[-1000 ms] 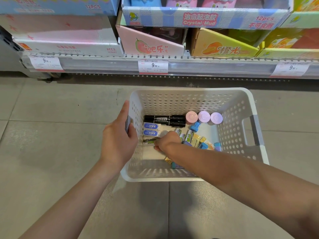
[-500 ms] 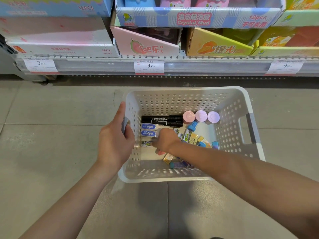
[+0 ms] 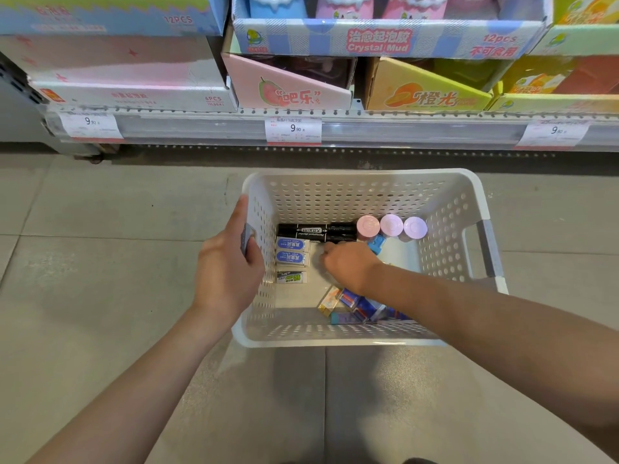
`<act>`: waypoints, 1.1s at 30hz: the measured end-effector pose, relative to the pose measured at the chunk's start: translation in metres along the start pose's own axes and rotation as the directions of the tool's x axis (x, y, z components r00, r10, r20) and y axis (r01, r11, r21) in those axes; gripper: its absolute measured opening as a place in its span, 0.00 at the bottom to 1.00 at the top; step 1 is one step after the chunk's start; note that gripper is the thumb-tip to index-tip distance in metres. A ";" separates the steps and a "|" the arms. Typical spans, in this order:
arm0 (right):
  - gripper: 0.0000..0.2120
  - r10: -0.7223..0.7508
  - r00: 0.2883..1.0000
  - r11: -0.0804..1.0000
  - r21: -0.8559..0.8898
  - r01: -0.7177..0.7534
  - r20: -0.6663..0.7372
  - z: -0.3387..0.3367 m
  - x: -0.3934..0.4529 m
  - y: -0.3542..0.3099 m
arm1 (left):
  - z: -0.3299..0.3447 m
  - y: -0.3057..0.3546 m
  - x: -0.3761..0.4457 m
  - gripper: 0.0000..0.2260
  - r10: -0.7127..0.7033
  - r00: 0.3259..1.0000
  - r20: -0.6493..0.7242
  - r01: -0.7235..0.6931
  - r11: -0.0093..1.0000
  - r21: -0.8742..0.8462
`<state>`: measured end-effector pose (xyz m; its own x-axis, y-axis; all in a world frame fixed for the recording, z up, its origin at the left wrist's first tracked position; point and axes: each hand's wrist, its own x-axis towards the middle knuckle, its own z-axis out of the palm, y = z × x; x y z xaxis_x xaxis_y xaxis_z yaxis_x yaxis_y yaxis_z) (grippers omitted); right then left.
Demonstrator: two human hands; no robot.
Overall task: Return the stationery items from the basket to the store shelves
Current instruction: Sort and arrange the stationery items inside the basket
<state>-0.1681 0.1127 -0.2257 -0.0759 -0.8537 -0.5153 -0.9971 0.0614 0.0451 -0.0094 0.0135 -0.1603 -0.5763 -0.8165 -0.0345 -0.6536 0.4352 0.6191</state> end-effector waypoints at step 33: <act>0.07 0.348 0.937 0.510 0.830 -0.224 0.039 -0.014 -0.005 -0.013 | 0.001 -0.002 0.001 0.27 -0.009 1.000 0.018 0.009 1.000 -0.001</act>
<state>-0.1548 0.1086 -0.2120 -0.4187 -0.7578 -0.5004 -0.4973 0.6524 -0.5719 -0.0090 0.0125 -0.1619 -0.5789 -0.8136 -0.0539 -0.6583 0.4273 0.6197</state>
